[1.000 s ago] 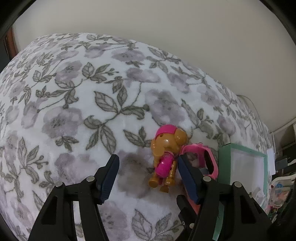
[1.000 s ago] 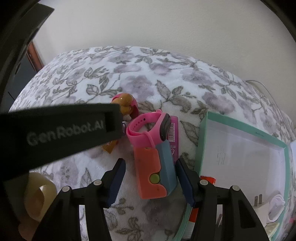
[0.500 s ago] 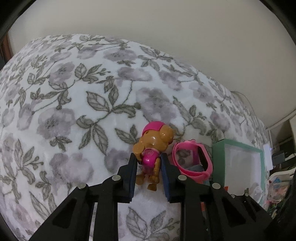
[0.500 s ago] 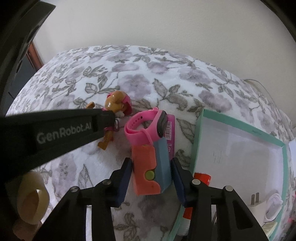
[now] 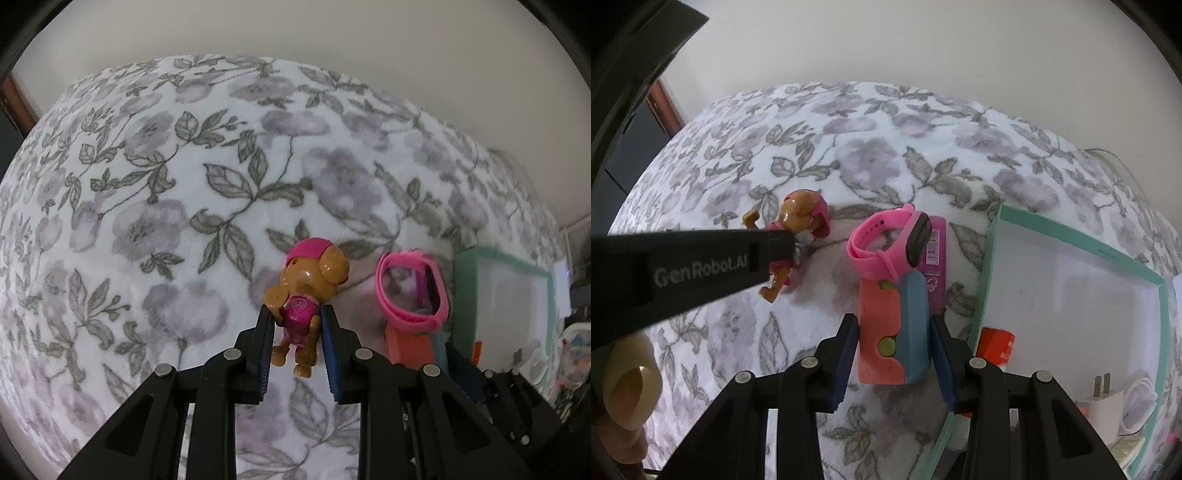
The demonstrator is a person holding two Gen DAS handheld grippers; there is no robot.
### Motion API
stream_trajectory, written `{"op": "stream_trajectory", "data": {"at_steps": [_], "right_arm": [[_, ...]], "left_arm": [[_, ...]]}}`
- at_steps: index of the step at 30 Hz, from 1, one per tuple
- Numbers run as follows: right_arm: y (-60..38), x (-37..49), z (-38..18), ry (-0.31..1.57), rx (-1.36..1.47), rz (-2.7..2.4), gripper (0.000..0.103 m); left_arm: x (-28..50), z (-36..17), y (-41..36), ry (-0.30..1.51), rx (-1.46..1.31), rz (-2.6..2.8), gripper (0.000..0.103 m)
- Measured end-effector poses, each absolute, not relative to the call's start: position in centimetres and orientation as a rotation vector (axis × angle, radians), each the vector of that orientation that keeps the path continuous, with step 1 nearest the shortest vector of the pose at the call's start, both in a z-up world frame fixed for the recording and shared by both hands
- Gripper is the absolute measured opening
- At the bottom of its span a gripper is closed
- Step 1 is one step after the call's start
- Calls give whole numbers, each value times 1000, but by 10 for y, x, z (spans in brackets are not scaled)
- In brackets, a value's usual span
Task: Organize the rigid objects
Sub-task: 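Carry figurine and orange-blue toy into the tray and open both tools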
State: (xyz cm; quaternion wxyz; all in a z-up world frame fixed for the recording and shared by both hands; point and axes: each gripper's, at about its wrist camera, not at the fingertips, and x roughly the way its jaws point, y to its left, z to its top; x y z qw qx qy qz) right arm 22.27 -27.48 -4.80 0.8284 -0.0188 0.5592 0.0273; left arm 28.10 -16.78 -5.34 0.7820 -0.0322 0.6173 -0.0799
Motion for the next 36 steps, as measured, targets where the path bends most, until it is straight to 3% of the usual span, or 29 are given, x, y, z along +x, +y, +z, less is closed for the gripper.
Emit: {"op": "stream_trajectory", "data": {"at_steps": [36], "right_arm": [[-275,221,-54,1190,-32,68,44]], "left_arm": [[284,-59,-165,1327,-156,-165,26]]}}
